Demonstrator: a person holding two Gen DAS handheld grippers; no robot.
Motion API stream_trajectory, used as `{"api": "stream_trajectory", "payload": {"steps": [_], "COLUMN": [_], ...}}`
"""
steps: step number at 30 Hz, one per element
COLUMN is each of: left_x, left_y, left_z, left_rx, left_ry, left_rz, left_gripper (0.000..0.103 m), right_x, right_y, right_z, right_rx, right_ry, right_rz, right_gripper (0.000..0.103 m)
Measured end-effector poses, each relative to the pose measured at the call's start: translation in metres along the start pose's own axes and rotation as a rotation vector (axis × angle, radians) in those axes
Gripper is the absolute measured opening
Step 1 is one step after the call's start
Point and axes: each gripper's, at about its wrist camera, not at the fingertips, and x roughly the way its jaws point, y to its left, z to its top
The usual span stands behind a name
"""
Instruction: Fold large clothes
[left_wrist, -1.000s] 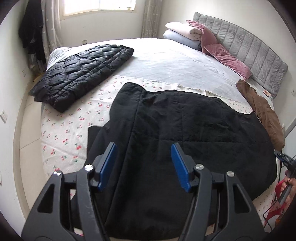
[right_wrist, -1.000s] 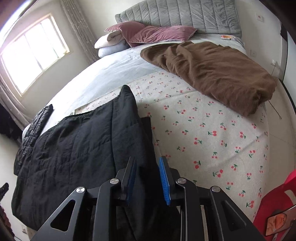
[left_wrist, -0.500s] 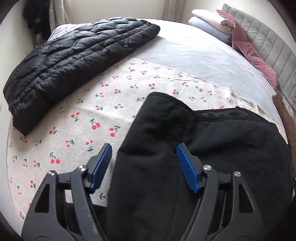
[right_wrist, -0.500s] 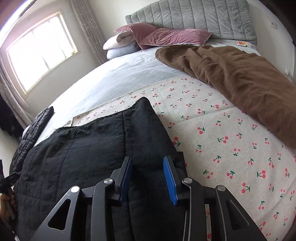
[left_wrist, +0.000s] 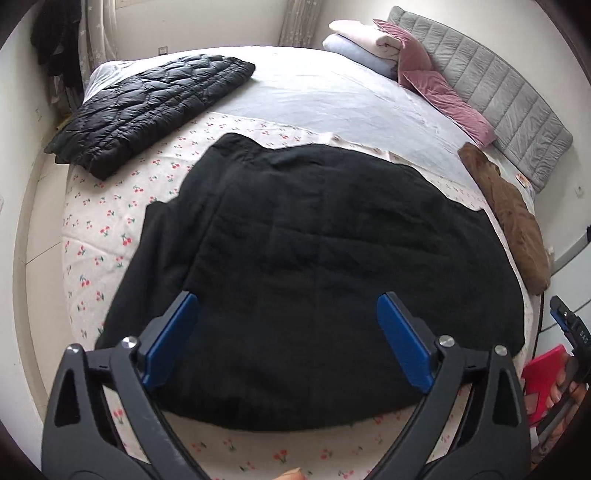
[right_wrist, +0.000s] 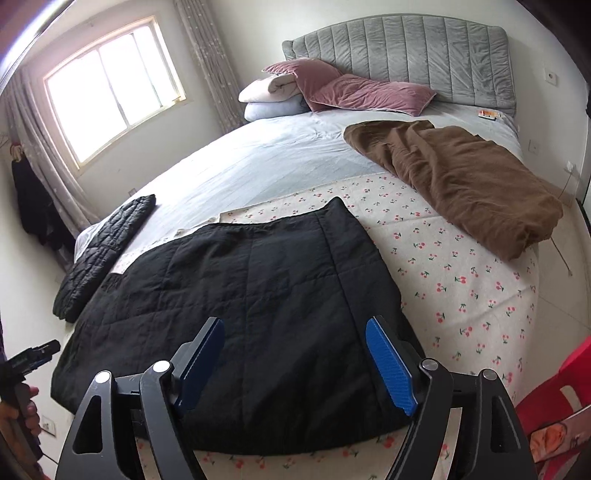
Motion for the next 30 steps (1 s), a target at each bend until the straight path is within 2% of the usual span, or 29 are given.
{"api": "stream_trajectory", "payload": {"steps": [3, 7, 12, 17, 30], "left_x": [-0.017, -0.016, -0.011, -0.013, -0.012], "left_y": [-0.03, -0.067, -0.084, -0.085, -0.078], "left_z": [-0.036, -0.081, -0.111, -0.124, -0.119], "left_rx": [0.045, 0.166, 0.186, 0.17, 0.158], "left_ry": [-0.004, -0.002, 0.028, 0.014, 0.012], "left_rz": [0.019, 0.167, 0.124, 0.145, 0.152], "left_gripper": [0.102, 0.102, 0.102, 0.102, 0.102], "right_x": [-0.027, -0.044, -0.028, -0.03, -0.01], "right_y": [0.025, 0.048, 0.064, 0.08, 0.089], "right_z": [-0.027, -0.07, -0.101, -0.11, -0.112], "right_rx": [-0.085, -0.153, -0.179, -0.223, -0.245], "right_ry": [0.009, -0.005, 0.066, 0.049, 0.085], "right_rz": [-0.043, -0.083, -0.078, -0.073, -0.078], "right_gripper": [0.089, 0.093, 0.093, 0.093, 0.093]}}
